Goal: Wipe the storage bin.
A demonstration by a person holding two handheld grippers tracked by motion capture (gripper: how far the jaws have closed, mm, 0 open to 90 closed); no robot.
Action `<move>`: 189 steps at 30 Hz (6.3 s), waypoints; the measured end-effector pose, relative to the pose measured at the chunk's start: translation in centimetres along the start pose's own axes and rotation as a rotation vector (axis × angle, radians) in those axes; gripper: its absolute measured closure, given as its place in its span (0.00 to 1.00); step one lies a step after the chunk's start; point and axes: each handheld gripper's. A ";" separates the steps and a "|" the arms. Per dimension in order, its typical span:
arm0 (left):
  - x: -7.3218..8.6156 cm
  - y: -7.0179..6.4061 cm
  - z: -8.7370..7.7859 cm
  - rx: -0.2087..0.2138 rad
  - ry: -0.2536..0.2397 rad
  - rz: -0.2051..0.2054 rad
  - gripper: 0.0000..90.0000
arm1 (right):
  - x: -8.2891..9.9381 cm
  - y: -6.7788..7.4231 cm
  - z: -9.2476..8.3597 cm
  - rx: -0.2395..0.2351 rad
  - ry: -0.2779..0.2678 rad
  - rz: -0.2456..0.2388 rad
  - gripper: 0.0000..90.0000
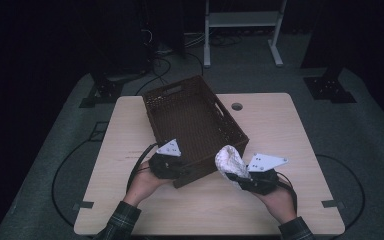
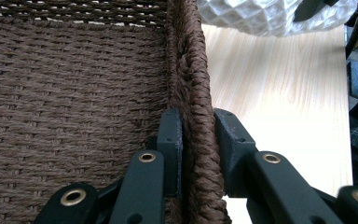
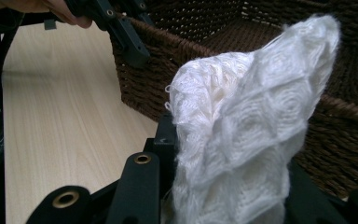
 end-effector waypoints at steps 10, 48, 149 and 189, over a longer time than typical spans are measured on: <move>-0.1 0.0 0.1 0.000 0.003 0.007 0.80 | 0.6 -1.7 2.4 -0.044 0.056 0.039 0.77; -0.1 0.0 0.1 0.002 0.005 0.007 0.80 | 1.8 -2.2 7.0 -0.126 0.205 0.075 0.77; -0.2 0.0 -0.1 0.004 0.003 0.007 0.78 | 3.4 0.5 2.0 -0.121 0.113 0.069 0.77; 0.7 2.1 -6.2 -0.035 -0.039 0.018 0.79 | 5.7 -3.3 -4.0 0.106 0.031 0.173 0.77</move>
Point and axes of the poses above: each handheld gripper's, and its own axes: z roughly forward along the jaws, x roughly out of its underside, y roughly to its left, and after that the axes turned 13 degrees about -x, right-handed
